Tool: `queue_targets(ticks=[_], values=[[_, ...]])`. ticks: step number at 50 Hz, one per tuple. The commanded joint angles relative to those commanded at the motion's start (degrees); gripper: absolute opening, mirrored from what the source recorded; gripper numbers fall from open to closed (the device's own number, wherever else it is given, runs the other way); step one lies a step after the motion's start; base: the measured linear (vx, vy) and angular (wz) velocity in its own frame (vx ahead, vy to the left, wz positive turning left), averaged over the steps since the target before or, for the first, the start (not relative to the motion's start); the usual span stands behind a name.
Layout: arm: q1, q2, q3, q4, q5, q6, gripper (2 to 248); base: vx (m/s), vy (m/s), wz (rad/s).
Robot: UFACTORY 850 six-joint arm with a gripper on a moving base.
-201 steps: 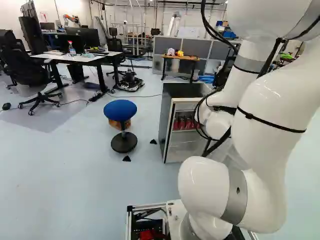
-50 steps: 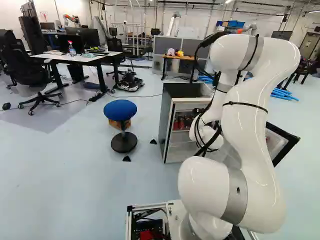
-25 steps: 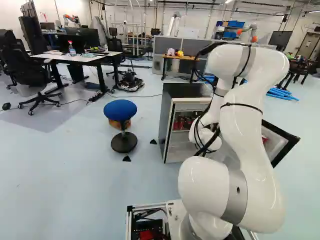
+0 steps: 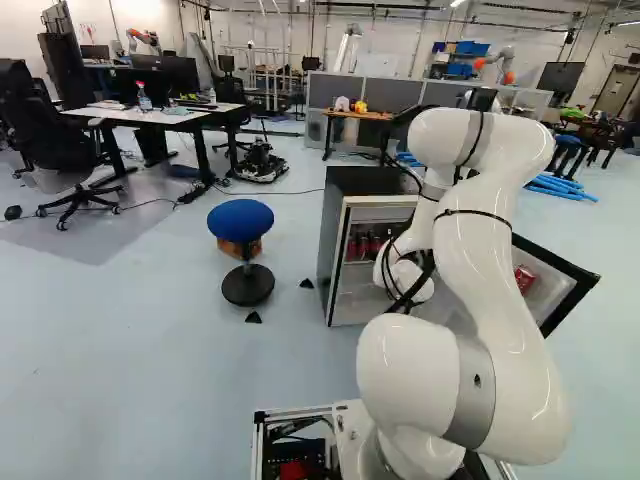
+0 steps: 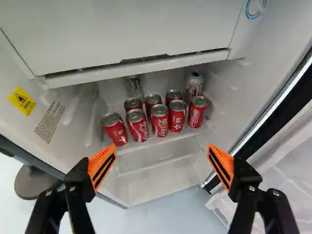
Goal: Grab a drink from the fridge
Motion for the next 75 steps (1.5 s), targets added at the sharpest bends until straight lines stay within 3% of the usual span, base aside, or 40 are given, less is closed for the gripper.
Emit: queue_targets(ticks=[39, 58, 75], values=[[1.68, -10.80, -11.42, 12.21, 1.16, 0.00, 247, 0.000, 0.000, 0.000], [2.01, -11.58, -12.94, 16.71, 2.61, 0.00, 247, 0.000, 0.000, 0.000], [2.11, -12.36, -14.44, 17.00, 2.61, 0.00, 247, 0.000, 0.000, 0.000]])
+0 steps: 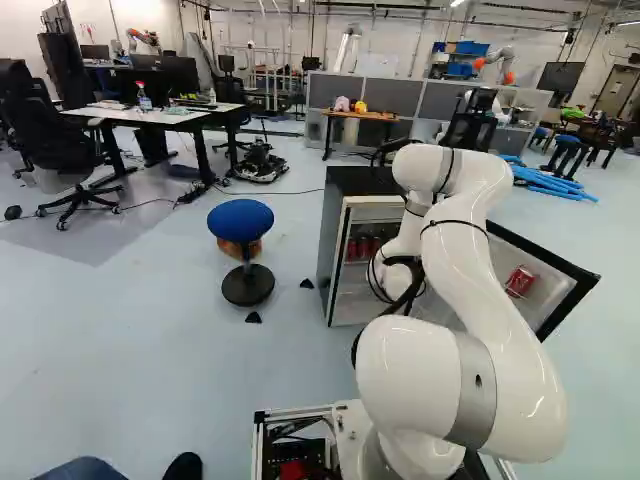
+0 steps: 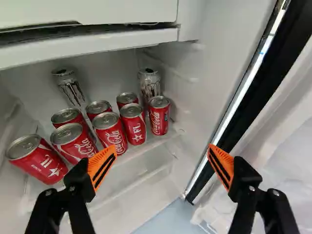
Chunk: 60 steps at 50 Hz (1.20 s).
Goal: Grab a drink from the fridge
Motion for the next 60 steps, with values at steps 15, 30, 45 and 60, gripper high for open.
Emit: queue_targets(ticks=[15, 30, 45, 60], values=[[-0.20, -1.08, -2.07, 0.00, 0.00, 0.00, 247, 0.000, 0.000, 0.000], [-0.46, -2.08, -3.97, 0.00, 0.00, 0.00, 247, 0.000, 0.000, 0.000], [-0.46, -2.08, -3.97, 0.00, 0.00, 0.00, 234, 0.000, 0.000, 0.000], [-0.46, -2.08, -3.97, 0.00, 0.00, 0.00, 197, 0.000, 0.000, 0.000]])
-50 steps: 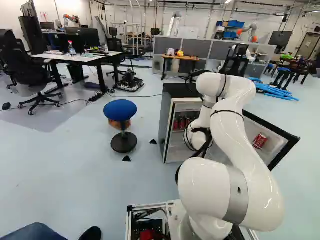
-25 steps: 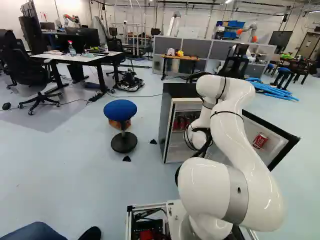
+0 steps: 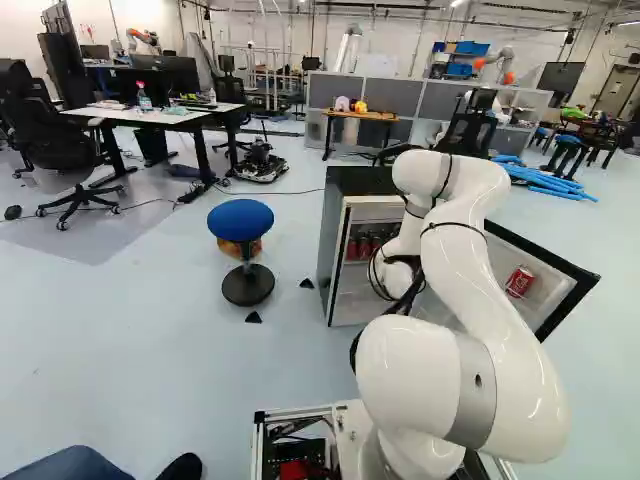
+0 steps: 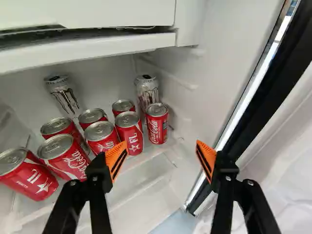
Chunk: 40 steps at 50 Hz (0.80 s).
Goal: Grab a drink from the fridge
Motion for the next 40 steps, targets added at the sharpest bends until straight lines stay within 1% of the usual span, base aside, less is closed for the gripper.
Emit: queue_targets(ticks=[3, 4, 14, 15, 19, 20, 24, 25, 29, 30, 40], values=[[0.00, 0.00, 0.00, 0.00, 0.00, 0.00, 197, 0.000, 0.000, 0.000], [0.00, 0.00, 0.00, 0.00, 0.00, 0.00, 189, 0.000, 0.000, 0.000], [0.00, 0.00, 0.00, 0.00, 0.00, 0.00, 191, 0.000, 0.000, 0.000], [0.00, 0.00, 0.00, 0.00, 0.00, 0.00, 186, 0.000, 0.000, 0.000], [0.00, 0.00, 0.00, 0.00, 0.00, 0.00, 186, 0.000, 0.000, 0.000], [0.00, 0.00, 0.00, 0.00, 0.00, 0.00, 172, 0.000, 0.000, 0.000], [0.00, 0.00, 0.00, 0.00, 0.00, 0.00, 172, 0.000, 0.000, 0.000], [0.00, 0.00, 0.00, 0.00, 0.00, 0.00, 160, 0.000, 0.000, 0.000], [0.00, 0.00, 0.00, 0.00, 0.00, 0.00, 160, 0.000, 0.000, 0.000], [0.00, 0.00, 0.00, 0.00, 0.00, 0.00, 153, 0.000, 0.000, 0.000], [0.00, 0.00, 0.00, 0.00, 0.00, 0.00, 155, 0.000, 0.000, 0.000]])
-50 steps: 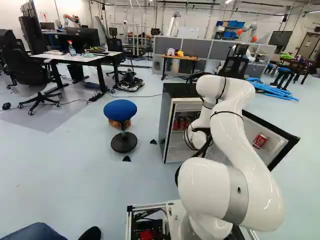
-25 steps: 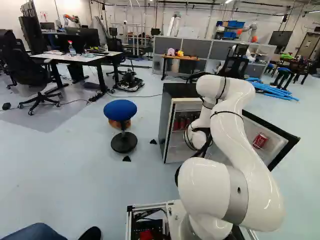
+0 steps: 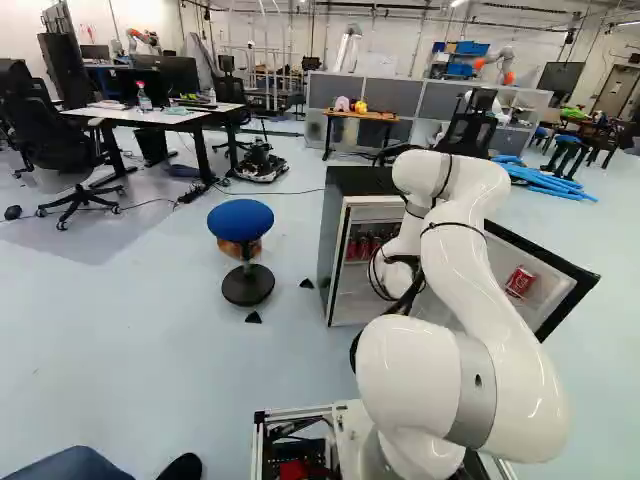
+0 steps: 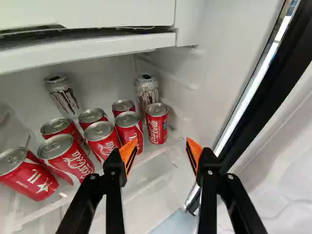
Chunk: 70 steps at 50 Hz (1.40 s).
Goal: Grab a drink from the fridge
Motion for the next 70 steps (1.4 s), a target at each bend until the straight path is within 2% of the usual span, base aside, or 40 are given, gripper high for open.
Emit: queue_targets(ticks=[11, 12, 16, 17, 45, 70], values=[[0.00, 0.00, 0.00, 0.00, 0.00, 0.00, 155, 0.000, 0.000, 0.000], [0.00, 0.00, 0.00, 0.00, 0.00, 0.00, 146, 0.000, 0.000, 0.000], [0.00, 0.00, 0.00, 0.00, 0.00, 0.00, 146, 0.000, 0.000, 0.000], [0.00, 0.00, 0.00, 0.00, 0.00, 0.00, 139, 0.000, 0.000, 0.000], [0.00, 0.00, 0.00, 0.00, -0.07, 0.00, 141, 0.000, 0.000, 0.000], [-0.24, -0.78, -1.49, 0.00, -2.35, 0.00, 141, 0.000, 0.000, 0.000]])
